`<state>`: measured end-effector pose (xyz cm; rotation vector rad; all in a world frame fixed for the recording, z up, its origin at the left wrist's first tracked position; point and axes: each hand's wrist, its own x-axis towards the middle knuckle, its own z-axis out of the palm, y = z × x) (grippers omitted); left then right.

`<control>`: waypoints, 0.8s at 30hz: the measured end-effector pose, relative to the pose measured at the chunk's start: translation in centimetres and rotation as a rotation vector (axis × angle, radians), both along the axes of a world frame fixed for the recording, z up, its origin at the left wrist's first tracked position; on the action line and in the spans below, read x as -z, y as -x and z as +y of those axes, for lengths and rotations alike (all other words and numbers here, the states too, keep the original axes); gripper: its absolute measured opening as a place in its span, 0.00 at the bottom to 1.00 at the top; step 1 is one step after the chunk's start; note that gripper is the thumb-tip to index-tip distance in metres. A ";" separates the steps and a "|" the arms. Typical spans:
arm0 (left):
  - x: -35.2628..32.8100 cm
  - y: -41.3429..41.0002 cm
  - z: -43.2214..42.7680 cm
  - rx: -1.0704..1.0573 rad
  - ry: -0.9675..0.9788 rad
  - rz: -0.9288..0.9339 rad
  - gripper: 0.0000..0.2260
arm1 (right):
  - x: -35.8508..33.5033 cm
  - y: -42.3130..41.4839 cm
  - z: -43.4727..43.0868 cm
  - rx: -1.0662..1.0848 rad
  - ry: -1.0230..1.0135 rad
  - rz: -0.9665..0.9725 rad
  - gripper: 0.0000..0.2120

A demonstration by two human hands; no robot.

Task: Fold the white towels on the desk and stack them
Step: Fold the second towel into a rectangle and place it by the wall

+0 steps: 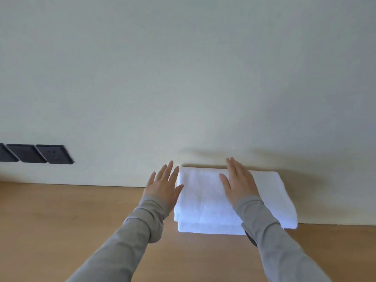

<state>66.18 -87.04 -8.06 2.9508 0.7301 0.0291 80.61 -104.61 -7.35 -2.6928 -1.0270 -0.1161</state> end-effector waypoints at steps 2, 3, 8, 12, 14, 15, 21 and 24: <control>-2.1 2.5 2.0 -0.066 -0.026 0.000 0.25 | -1.9 1.6 2.5 -0.048 -0.013 -0.042 0.26; -3.1 3.9 3.0 -0.098 -0.036 0.000 0.25 | -2.8 2.5 3.7 -0.076 -0.011 -0.065 0.25; -8.5 12.3 8.4 -0.242 -0.115 -0.043 0.24 | -6.9 8.0 10.5 -0.238 0.016 -0.195 0.24; -12.6 22.1 13.3 -0.381 -0.211 -0.130 0.24 | -9.8 14.8 16.9 -0.371 0.020 -0.269 0.24; -14.1 27.6 15.6 -0.455 -0.249 -0.156 0.24 | -11.1 19.2 20.6 -0.443 0.004 -0.292 0.24; -14.6 30.5 16.7 -0.492 -0.259 -0.171 0.24 | -11.7 21.6 22.5 -0.482 -0.008 -0.302 0.24; -15.8 49.5 21.7 -0.716 -0.315 -0.145 0.23 | -14.3 39.2 33.2 -0.750 -0.104 -0.322 0.24; -15.3 58.2 23.6 -0.847 -0.313 -0.164 0.24 | -14.1 47.8 37.7 -0.844 -0.087 -0.347 0.24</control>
